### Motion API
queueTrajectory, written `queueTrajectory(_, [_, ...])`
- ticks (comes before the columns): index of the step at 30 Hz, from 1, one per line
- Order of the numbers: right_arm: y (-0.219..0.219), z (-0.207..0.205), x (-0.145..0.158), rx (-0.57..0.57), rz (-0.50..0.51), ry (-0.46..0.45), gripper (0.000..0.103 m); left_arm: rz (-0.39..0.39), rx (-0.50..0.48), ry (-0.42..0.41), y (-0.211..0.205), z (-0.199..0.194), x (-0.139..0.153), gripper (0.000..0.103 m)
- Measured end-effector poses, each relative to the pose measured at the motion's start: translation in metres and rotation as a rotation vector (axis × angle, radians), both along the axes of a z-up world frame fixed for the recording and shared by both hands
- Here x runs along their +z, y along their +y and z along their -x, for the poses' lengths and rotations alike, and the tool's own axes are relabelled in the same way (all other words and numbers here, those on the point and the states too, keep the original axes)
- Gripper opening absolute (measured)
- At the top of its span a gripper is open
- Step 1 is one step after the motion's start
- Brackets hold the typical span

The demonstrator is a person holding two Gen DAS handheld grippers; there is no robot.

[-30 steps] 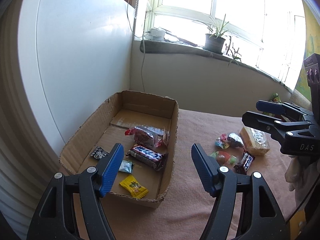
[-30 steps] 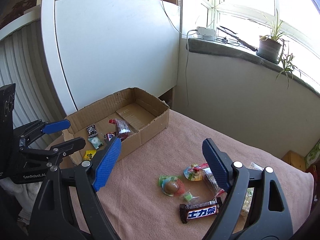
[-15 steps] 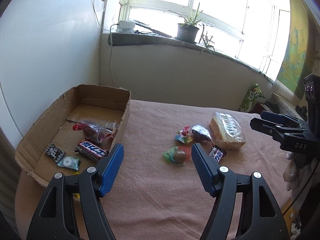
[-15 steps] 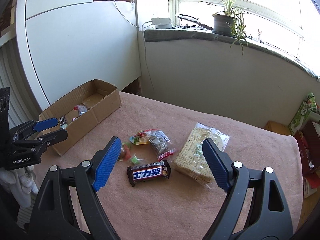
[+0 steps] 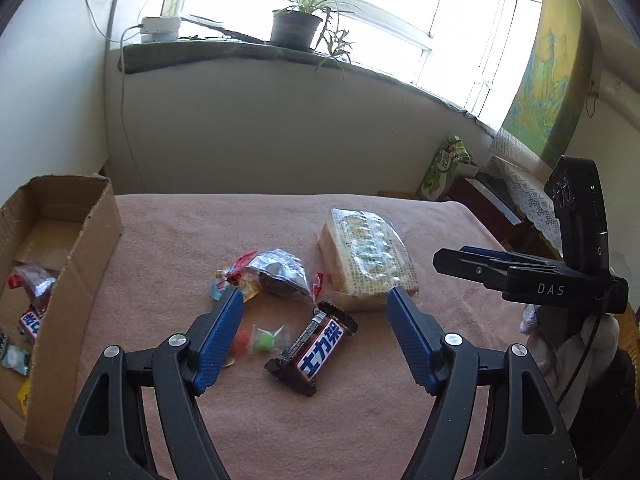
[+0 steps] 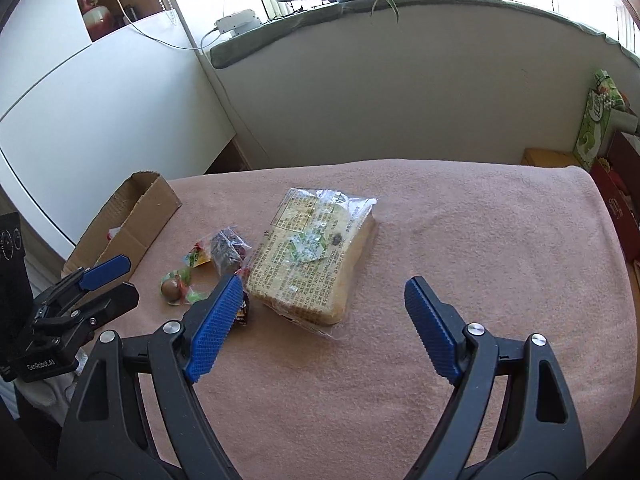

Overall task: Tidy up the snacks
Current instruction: 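Move both open grippers back to the bagged bread loaf on the table, then close both grippers on the bagged bread loaf and lift it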

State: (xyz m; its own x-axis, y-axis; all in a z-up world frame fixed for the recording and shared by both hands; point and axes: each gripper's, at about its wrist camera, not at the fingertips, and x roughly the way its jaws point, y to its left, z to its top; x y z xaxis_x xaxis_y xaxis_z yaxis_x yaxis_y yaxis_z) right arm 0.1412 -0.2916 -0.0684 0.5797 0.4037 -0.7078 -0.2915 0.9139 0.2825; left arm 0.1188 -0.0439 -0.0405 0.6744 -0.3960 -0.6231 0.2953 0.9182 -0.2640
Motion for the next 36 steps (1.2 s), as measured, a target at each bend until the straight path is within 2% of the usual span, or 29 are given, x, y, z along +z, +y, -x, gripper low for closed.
queueTrajectory(10, [-0.015, -0.04, -0.026, 0.013, -0.191, 0.123, 0.085, 0.025, -0.134, 0.089, -0.041, -0.045, -0.02, 0.073])
queueTrajectory(13, [-0.014, -0.048, -0.034, 0.021, -0.233, 0.153, 0.073, 0.046, -0.152, 0.125, -0.045, -0.055, -0.027, 0.068])
queueTrajectory(18, [-0.005, -0.055, -0.047, 0.033, -0.24, 0.192, 0.071, 0.049, -0.165, 0.164, -0.053, -0.063, -0.039, 0.067])
queueTrajectory(22, [-0.001, -0.059, -0.052, 0.044, -0.253, 0.212, 0.065, 0.052, -0.178, 0.175, -0.058, -0.067, -0.043, 0.067])
queueTrajectory(36, [0.013, -0.065, -0.051, 0.068, -0.219, 0.209, 0.052, 0.026, -0.198, 0.157, -0.075, -0.074, -0.044, 0.062])
